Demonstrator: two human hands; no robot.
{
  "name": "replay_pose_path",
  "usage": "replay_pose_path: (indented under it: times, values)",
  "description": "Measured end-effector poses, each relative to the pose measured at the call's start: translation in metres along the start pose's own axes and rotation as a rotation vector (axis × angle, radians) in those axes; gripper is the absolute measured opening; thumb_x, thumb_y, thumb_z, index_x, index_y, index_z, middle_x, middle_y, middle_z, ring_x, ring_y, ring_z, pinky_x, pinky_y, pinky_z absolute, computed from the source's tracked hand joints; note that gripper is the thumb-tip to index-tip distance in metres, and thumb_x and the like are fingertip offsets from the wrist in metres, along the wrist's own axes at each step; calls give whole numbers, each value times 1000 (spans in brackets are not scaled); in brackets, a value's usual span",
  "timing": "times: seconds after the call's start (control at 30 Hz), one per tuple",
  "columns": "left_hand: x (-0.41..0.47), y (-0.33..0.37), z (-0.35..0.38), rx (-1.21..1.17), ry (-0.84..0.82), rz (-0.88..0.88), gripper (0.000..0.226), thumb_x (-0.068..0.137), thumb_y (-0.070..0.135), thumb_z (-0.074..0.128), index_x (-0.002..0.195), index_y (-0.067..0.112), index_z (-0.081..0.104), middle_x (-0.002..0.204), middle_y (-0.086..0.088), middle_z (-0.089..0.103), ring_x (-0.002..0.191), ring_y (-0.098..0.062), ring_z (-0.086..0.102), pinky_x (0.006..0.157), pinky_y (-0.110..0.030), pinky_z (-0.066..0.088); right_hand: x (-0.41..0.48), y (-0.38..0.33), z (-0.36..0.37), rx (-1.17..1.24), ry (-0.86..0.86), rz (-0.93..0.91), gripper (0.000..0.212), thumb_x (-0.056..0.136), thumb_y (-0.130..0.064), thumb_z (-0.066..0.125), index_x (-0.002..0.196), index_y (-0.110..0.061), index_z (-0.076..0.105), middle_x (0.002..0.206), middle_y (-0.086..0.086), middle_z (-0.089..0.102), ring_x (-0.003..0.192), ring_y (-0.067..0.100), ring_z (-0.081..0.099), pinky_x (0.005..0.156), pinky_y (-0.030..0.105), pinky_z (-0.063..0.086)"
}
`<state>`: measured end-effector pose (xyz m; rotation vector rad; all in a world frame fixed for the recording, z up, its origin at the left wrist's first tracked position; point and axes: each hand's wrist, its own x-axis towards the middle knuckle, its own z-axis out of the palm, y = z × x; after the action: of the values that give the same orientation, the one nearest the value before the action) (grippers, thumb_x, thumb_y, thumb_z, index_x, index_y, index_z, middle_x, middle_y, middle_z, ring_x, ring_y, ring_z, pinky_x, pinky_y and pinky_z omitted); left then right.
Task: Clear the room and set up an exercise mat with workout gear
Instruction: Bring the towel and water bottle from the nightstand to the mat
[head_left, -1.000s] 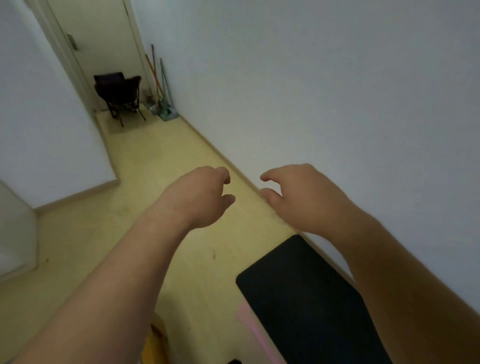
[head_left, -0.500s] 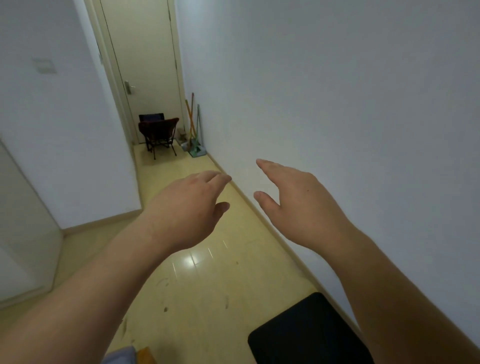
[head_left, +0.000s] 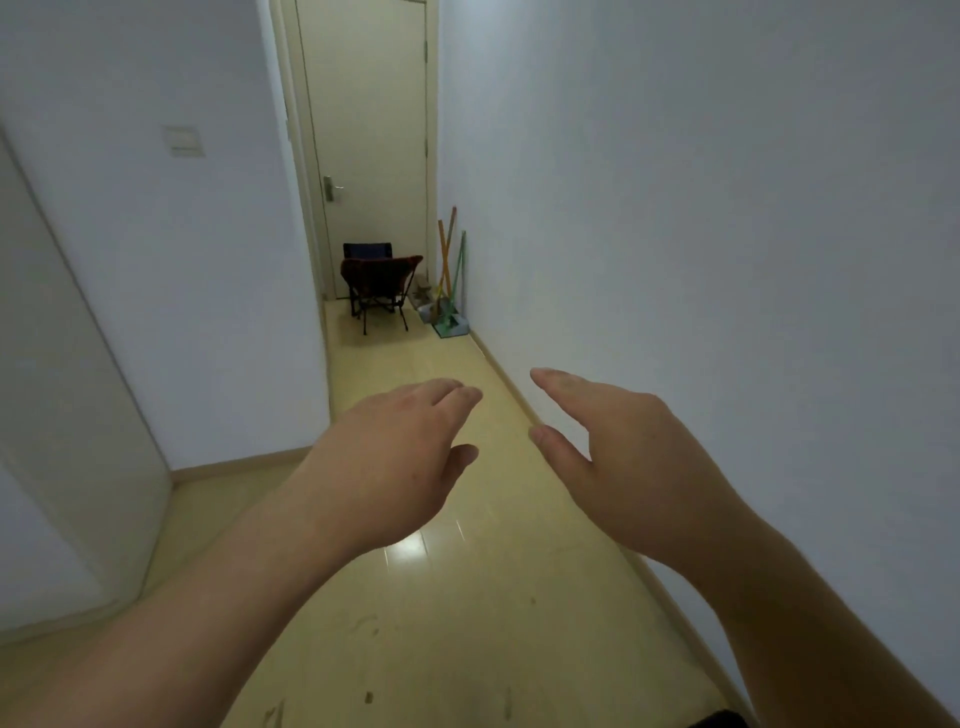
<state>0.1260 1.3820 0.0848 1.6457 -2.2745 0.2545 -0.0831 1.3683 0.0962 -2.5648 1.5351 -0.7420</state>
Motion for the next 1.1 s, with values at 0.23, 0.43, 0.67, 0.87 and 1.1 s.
replay_pose_path:
  times: [0.23,0.43,0.67,0.87,1.1]
  values:
    - [28,-96,15,-5,3,-184,54,102,48,41,153,35,26,155,17,35,132,-7,46,106,-28,43,116,-18,60,88,-39,-107,49,102,-39,51,150,-28,45,149,-11,51,135,6,49,109,21,34]
    - [62,-174,38,8,37,-430,50,103,46,40,151,36,30,153,19,37,134,-7,43,106,-28,42,229,-28,124,184,-90,-226,47,102,-42,51,147,-33,49,143,-13,57,116,7,62,100,21,40]
    - [70,-255,47,54,136,-874,44,103,44,41,146,37,38,147,21,43,131,-6,46,105,-25,41,361,-70,188,279,-244,-486,46,101,-46,46,146,-39,48,136,-16,61,104,8,63,87,15,32]
    - [32,-301,37,144,153,-1208,43,103,45,40,145,38,39,146,23,43,128,-5,48,98,-22,39,418,-162,255,411,-412,-795,44,102,-42,49,144,-32,54,130,-9,66,100,13,65,88,20,40]
    - [-53,-360,15,266,247,-1477,42,102,46,42,143,37,41,141,21,49,118,-6,55,92,-23,46,429,-302,322,542,-531,-1044,43,102,-40,50,144,-31,54,140,-12,60,125,8,57,108,28,42]
